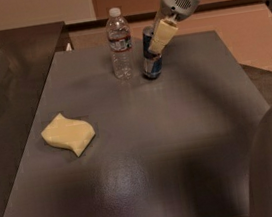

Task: Move redbull can near water bottle

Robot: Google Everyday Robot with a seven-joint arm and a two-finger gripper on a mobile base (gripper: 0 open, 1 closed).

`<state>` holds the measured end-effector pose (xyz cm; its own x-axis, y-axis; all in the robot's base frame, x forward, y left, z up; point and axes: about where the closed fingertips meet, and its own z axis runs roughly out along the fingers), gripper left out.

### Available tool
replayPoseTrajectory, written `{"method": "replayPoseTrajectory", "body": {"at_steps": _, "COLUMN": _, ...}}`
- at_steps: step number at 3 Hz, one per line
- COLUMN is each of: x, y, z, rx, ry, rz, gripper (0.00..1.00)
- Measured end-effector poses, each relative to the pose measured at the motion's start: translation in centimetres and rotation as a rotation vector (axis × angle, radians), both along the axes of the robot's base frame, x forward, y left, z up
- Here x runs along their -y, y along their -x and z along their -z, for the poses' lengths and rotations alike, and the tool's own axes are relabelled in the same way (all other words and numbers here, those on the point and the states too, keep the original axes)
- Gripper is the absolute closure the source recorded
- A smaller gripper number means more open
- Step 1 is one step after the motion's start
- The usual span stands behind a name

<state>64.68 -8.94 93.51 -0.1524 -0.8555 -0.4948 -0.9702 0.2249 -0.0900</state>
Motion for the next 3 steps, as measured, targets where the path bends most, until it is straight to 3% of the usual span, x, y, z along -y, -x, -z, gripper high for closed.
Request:
{"method": "replayPoseTrajectory", "body": {"at_steps": 1, "x": -0.98, "y": -0.42, "z": 0.62, "rx": -0.009, "ry": 0.025, "rz": -0.033, "gripper": 1.0}}
{"method": "replayPoseTrajectory", "body": {"at_steps": 3, "x": -1.83, "y": -0.84, "z": 1.57, "rx": -0.024, "ry": 0.057, "rz": -0.066, "gripper": 0.59}}
